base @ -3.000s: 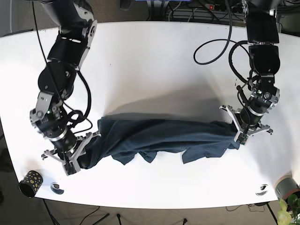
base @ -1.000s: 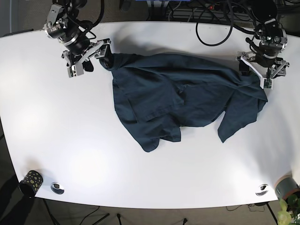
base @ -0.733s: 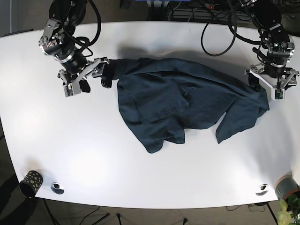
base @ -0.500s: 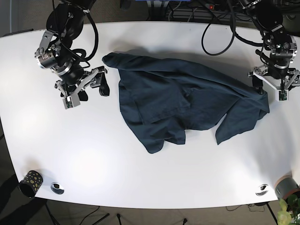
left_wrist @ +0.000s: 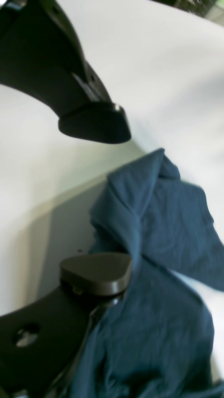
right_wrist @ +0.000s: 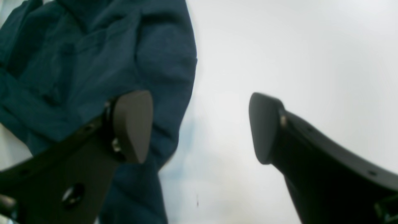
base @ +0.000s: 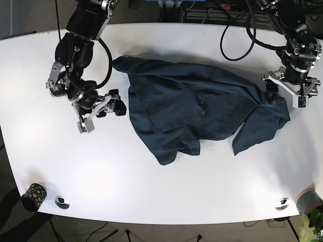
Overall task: Fold the T-shirt properly
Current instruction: 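Grasp the shirt's edge with both grippers at its two corners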
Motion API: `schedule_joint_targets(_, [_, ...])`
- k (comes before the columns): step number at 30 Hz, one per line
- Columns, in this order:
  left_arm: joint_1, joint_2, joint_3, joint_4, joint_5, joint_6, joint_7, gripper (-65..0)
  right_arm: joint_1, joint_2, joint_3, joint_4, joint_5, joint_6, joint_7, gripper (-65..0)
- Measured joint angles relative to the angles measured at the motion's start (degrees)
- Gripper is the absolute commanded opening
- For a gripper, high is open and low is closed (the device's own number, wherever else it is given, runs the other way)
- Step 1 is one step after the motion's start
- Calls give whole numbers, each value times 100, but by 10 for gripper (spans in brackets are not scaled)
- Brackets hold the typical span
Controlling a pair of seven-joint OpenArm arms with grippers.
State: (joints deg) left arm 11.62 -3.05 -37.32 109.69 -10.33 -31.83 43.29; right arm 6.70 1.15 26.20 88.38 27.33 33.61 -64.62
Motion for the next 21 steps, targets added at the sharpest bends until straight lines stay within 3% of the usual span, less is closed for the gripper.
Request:
schedule_joint_targets(4, [173,-48,-79,2,-442,-319,632,-146,289,175,-28,-879,11,-2,208,-190])
schedule_joint_targets(8, [155,-116,-278,2,-892,-649,905,-146,470,260,-15,-1462,57,7,444,-190])
schedule_joint_targets(11, [162,-229,-251,0,-953,-769,909,-146,549,275,-192,-1746,122,-24,728,-190])
schedule_joint_targets(17, [258,-157,-44,2,-988,-811,944,-146,597,205,-1290,-2210,271,17,1585,-192])
schedule_joint_targets(21, [170,-212,-63,2,-964,-809,946,-146,737,144,-1274,-2625,411,96,1821,-217])
